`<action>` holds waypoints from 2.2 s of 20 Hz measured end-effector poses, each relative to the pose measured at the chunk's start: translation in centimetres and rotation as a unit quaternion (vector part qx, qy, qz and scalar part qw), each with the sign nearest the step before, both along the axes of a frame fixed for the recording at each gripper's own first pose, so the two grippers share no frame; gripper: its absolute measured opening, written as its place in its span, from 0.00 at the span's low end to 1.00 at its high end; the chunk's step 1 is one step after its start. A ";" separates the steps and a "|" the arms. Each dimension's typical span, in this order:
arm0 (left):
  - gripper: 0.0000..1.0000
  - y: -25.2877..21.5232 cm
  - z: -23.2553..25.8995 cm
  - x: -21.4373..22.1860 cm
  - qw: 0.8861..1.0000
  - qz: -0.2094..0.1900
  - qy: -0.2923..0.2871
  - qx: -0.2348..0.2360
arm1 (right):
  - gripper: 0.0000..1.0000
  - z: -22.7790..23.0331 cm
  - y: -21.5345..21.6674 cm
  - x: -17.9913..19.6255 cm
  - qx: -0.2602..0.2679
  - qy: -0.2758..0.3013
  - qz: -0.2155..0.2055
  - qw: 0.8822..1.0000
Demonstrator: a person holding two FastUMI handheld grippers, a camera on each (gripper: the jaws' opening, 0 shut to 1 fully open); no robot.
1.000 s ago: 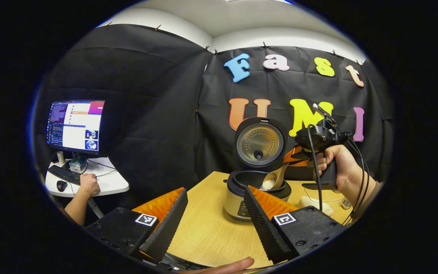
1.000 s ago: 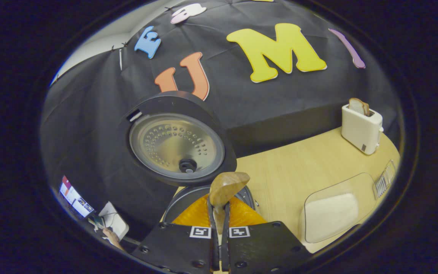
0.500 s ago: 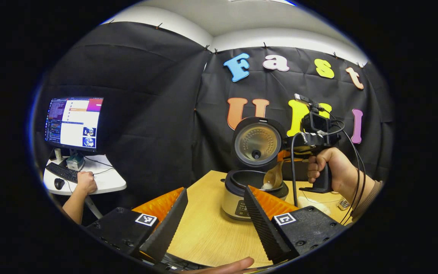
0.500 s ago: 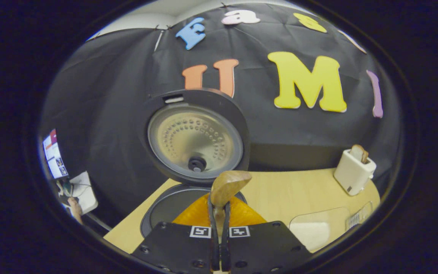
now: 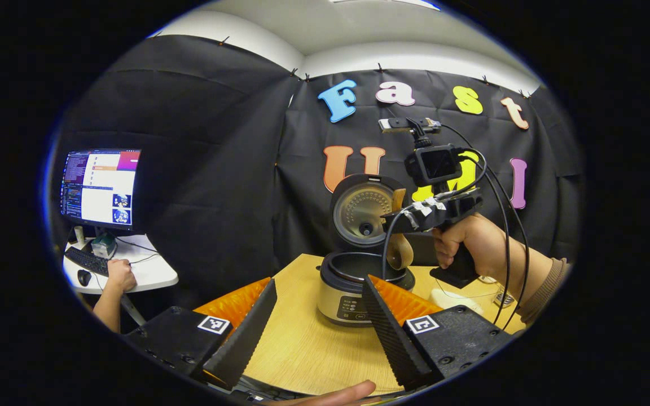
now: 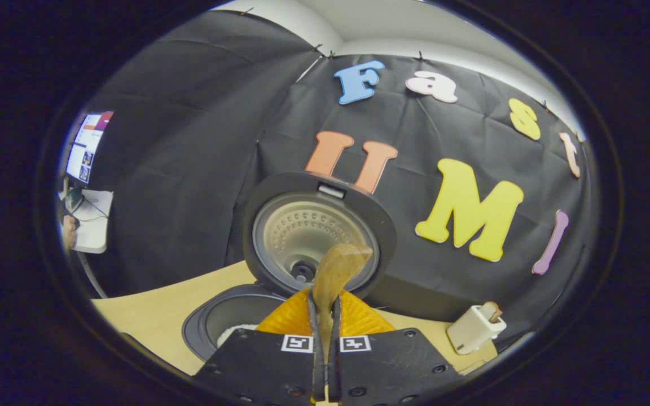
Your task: Close the left gripper, press the button to open the rice cooker; take a wooden spoon from the chopstick holder with the right hand, scoop a spoonful of rice and pour it into the rice cooker, then put the wooden spoon back into the chopstick holder.
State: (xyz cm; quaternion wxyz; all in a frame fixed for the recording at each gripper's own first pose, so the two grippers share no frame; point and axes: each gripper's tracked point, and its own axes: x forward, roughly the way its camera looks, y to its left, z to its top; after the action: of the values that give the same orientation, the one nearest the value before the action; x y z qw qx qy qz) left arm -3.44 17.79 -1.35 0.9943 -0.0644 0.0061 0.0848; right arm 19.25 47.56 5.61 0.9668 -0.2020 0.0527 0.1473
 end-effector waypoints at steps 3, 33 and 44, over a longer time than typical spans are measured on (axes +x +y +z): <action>0.97 -0.2 0.0 0.0 1.000 -0.004 0.001 -0.004 | 0.02 0.4 -0.1 0.4 -0.026 -0.025 -0.006 0.999; 0.97 -11.7 1.0 0.9 0.996 -0.044 0.024 0.075 | 0.02 -5.5 -47.3 3.0 0.030 0.042 -0.264 0.963; 0.97 -13.8 0.8 1.3 0.994 -0.052 0.027 0.092 | 0.04 -13.4 -52.0 2.6 0.127 0.166 -0.256 0.944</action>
State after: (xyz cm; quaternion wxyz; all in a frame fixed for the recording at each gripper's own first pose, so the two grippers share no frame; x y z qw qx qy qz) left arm -2.18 3.96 -0.52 0.9985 0.0299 0.0286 0.0350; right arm 21.86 -4.43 -7.83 0.9670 -0.0294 0.2436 -0.0685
